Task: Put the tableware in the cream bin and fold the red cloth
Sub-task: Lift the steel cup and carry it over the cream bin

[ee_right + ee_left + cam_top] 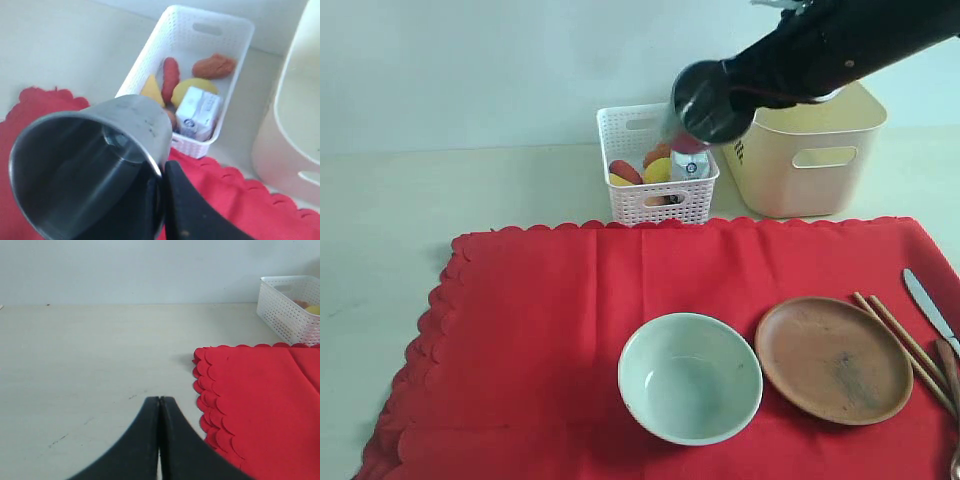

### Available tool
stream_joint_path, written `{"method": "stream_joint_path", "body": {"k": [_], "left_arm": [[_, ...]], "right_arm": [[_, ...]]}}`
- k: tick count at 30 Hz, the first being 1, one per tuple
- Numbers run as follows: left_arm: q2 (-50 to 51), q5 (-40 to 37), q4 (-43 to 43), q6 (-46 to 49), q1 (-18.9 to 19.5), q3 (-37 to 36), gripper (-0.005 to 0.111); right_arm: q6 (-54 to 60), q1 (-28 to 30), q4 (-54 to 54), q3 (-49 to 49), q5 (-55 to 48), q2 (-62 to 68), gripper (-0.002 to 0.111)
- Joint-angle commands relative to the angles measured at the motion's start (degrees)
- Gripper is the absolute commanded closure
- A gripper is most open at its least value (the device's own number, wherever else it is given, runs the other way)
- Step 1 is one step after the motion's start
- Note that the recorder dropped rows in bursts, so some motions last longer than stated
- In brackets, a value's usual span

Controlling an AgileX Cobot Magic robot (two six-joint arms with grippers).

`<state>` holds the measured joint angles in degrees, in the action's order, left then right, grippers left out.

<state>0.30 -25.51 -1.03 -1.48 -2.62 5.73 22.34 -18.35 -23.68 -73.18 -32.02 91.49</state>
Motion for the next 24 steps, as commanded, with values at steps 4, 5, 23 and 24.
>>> {"method": "stream_joint_path", "body": {"k": [4, 5, 23, 24], "left_arm": [[-0.3, 0.7, 0.3, 0.0, 0.1, -0.1, 0.107], [-0.3, 0.7, 0.3, 0.0, 0.1, -0.1, 0.107], [-0.3, 0.7, 0.3, 0.0, 0.1, -0.1, 0.107], [-0.3, 0.7, 0.3, 0.0, 0.1, -0.1, 0.107]], "right_arm": [[0.5, 4.5, -2.4, -3.7, 4.6, 0.3, 0.108], [0.5, 5.1, -2.7, -4.4, 4.8, 0.8, 0.108], [3.6, 15.9, -2.9, -24.6, 4.8, 24.8, 0.108], [3.6, 16.1, -2.4, -25.8, 4.8, 26.1, 0.108]]}}
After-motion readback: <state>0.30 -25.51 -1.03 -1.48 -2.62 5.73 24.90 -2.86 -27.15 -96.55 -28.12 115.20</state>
